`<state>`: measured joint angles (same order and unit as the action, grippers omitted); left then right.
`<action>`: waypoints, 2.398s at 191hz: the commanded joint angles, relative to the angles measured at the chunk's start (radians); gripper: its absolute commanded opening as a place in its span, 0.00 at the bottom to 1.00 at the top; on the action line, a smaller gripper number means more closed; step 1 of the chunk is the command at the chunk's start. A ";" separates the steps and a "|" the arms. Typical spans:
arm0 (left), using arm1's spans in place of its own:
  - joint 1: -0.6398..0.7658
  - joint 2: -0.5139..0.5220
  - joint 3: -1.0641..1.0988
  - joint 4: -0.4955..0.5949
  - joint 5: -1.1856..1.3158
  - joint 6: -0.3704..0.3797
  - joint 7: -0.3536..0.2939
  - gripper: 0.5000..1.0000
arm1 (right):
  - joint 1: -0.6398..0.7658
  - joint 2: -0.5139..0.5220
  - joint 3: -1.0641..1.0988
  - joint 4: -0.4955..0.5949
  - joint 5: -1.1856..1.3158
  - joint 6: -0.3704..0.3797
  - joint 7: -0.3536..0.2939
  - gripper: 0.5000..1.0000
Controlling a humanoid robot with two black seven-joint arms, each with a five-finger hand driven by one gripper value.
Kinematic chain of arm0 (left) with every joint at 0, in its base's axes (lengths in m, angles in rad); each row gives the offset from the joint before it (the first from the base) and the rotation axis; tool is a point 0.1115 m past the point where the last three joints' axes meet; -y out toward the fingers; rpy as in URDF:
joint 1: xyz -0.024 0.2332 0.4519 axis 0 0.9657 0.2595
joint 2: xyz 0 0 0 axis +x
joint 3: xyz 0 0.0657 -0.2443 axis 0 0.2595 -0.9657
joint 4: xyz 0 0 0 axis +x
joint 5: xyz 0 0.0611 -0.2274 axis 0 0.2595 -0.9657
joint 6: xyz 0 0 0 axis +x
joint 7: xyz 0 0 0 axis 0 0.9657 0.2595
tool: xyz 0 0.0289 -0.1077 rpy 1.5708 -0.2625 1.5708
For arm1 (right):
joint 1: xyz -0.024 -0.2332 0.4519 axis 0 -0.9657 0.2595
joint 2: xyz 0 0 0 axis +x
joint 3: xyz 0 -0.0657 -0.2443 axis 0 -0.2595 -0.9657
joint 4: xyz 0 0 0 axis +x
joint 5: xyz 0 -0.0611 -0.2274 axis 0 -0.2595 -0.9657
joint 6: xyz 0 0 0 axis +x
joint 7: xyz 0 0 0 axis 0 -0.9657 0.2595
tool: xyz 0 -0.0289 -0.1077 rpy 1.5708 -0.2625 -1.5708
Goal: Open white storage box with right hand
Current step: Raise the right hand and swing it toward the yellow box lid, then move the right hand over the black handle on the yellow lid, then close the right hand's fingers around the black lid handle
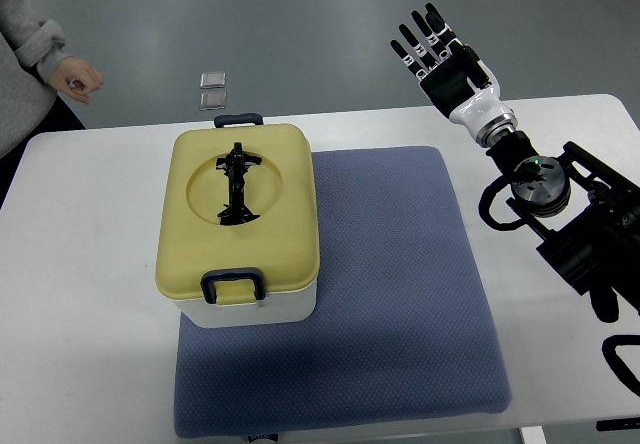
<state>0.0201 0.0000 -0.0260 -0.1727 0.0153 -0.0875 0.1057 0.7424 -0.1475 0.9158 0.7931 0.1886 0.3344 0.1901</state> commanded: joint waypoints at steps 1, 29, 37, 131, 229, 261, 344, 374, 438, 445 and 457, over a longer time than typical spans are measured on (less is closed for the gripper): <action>0.000 0.000 0.001 -0.001 0.000 0.000 0.000 1.00 | 0.000 0.000 0.000 0.000 0.000 0.000 0.000 0.85; 0.001 0.000 0.006 -0.002 0.002 0.000 0.000 1.00 | 0.000 -0.001 0.000 0.000 0.000 0.000 -0.001 0.85; 0.000 0.000 0.002 -0.002 0.000 0.000 0.000 1.00 | 0.002 0.000 0.000 0.000 0.000 0.002 -0.001 0.85; 0.000 0.000 0.000 -0.004 0.000 0.000 0.000 1.00 | 0.158 -0.092 -0.161 -0.003 -0.457 0.025 -0.080 0.85; 0.000 0.000 0.003 -0.010 0.000 -0.001 0.000 1.00 | 0.738 -0.238 -0.574 0.251 -1.419 0.276 -0.097 0.85; 0.000 0.000 0.003 -0.011 0.000 -0.001 0.000 1.00 | 0.782 -0.172 -0.603 0.330 -1.450 0.276 -0.090 0.86; 0.003 0.000 0.005 -0.013 -0.001 -0.012 0.000 1.00 | 0.718 -0.050 -0.649 0.311 -1.543 0.276 -0.066 0.85; 0.003 0.000 0.005 -0.013 -0.001 -0.014 0.000 1.00 | 0.703 -0.017 -0.650 0.307 -1.543 0.206 -0.070 0.85; 0.003 0.000 0.003 -0.011 -0.001 -0.014 0.000 1.00 | 0.683 0.022 -0.657 0.279 -1.543 0.157 -0.073 0.85; 0.003 0.000 0.003 -0.011 -0.001 -0.014 0.000 1.00 | 0.680 0.031 -0.658 0.275 -1.543 0.149 -0.073 0.84; 0.003 0.000 0.003 -0.011 -0.001 -0.014 0.000 1.00 | 0.675 0.032 -0.664 0.273 -1.543 0.143 -0.073 0.84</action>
<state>0.0230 0.0000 -0.0231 -0.1848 0.0135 -0.1013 0.1057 1.4257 -0.1237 0.2585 1.0709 -1.3549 0.4921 0.1165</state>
